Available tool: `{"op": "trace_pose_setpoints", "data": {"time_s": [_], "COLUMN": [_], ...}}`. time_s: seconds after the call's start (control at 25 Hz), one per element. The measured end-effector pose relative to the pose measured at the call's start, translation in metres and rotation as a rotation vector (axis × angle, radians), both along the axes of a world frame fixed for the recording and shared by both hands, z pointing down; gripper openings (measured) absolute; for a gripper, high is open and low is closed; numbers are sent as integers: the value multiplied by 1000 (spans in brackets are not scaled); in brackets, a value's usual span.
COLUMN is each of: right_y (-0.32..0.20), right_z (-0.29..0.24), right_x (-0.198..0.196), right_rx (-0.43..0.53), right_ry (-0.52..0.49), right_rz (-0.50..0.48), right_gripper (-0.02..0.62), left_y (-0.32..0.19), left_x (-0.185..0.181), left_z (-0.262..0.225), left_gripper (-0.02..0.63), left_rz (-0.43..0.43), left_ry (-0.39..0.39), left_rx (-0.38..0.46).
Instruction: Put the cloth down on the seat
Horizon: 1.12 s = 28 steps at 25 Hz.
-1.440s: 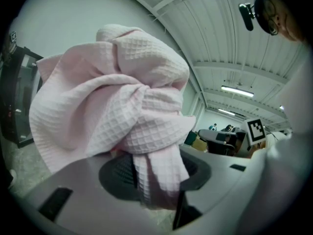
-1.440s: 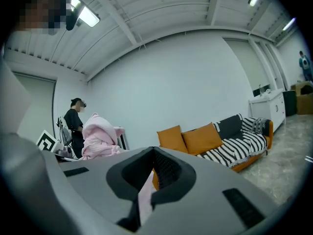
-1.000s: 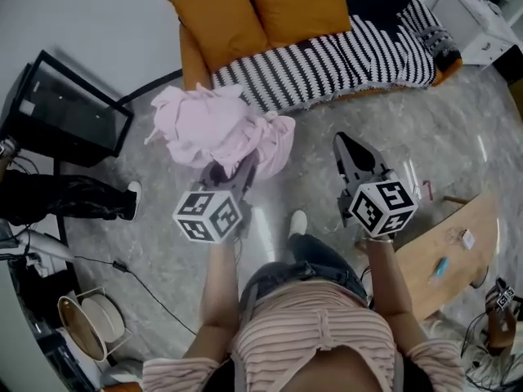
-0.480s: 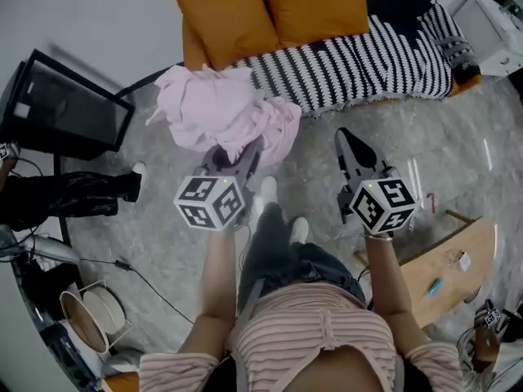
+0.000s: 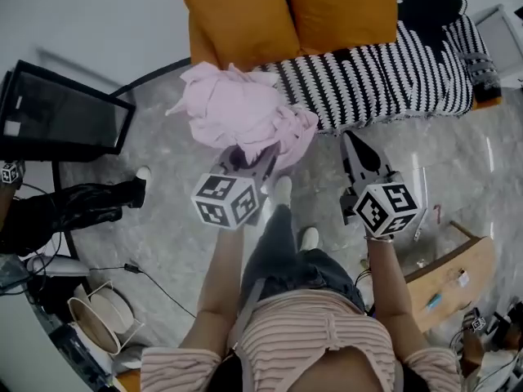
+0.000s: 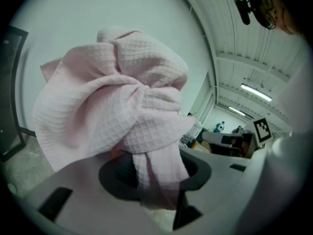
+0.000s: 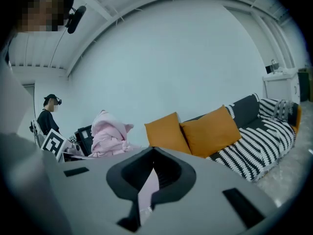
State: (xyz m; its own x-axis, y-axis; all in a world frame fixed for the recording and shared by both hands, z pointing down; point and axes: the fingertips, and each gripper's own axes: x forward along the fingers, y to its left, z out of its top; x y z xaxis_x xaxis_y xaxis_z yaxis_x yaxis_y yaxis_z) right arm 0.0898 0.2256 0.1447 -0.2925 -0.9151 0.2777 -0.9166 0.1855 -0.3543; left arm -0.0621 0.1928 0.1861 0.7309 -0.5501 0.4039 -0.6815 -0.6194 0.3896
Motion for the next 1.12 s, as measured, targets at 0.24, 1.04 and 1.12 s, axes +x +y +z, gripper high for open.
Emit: {"op": "trace_pose_setpoints", "data": {"time_s": [0.24,1.04,1.12], "right_y": [-52,-143,-148], "right_z": [48,155,166], "right_x": [-15,-53,-55], "right_rx": [-96,-282,-288], "right_ry": [14,44,48], "right_rz": [-22,-76,-76], "right_gripper": [8,8,8], "left_y": [-57,-150,-152], "left_x": [-1,12,12], "left_z": [41,194,207], "left_gripper": [163,163,163], "left_rz": [-4,-17,-13], "left_ry": [-31,-69,-74], "left_rx": [-64,-304,-318]}}
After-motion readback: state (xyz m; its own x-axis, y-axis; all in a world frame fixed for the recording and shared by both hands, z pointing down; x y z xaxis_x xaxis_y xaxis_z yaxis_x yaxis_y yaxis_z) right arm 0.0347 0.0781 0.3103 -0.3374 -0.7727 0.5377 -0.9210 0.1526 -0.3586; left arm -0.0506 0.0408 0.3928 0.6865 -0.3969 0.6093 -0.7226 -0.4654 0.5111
